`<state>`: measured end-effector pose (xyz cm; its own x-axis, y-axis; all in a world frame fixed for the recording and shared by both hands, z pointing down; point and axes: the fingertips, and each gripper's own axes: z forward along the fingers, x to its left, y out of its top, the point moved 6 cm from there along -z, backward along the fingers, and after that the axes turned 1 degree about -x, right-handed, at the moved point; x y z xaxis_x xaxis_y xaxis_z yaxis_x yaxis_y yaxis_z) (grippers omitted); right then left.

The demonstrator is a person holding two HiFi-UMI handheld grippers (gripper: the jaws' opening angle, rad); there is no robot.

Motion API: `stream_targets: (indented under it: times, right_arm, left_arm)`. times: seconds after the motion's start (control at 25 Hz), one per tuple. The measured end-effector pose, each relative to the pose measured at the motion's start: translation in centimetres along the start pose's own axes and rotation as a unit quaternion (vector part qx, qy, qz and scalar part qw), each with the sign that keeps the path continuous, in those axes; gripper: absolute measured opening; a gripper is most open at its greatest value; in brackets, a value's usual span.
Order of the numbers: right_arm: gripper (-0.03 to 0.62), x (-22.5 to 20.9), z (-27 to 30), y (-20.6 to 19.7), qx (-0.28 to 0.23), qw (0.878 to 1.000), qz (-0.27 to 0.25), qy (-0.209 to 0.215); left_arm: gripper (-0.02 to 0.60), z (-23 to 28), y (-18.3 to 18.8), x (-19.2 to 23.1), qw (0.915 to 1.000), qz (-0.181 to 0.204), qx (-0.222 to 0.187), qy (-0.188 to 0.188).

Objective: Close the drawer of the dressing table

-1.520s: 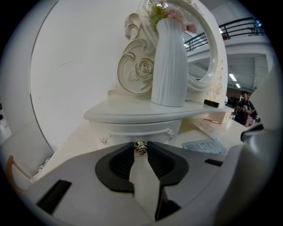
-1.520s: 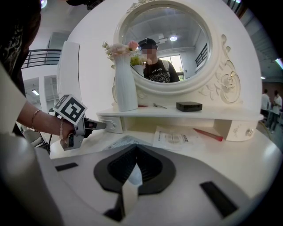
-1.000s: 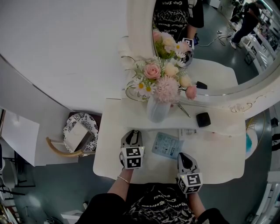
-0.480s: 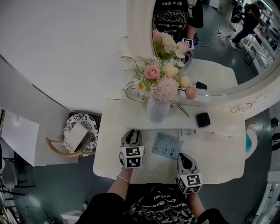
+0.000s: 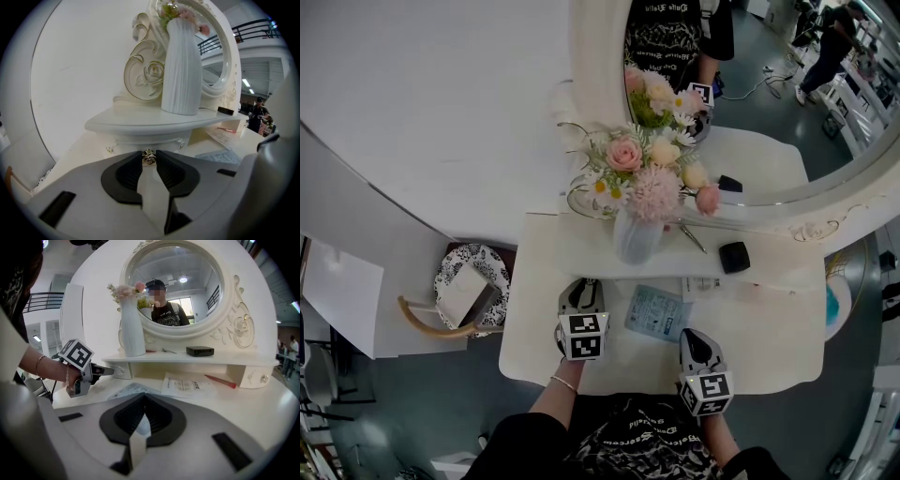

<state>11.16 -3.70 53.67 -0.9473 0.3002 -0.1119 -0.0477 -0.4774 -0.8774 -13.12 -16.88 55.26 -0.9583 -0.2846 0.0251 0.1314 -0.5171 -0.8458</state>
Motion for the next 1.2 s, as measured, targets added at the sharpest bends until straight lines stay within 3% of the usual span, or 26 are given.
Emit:
stream_targets:
  times: [1.2]
  right_arm:
    - [0.011, -0.18, 0.27, -0.12, 0.000, 1.000, 0.004, 0.004]
  left_arm:
    - [0.103, 0.54, 0.37, -0.02, 1.0000, -0.001, 0.005, 0.005]
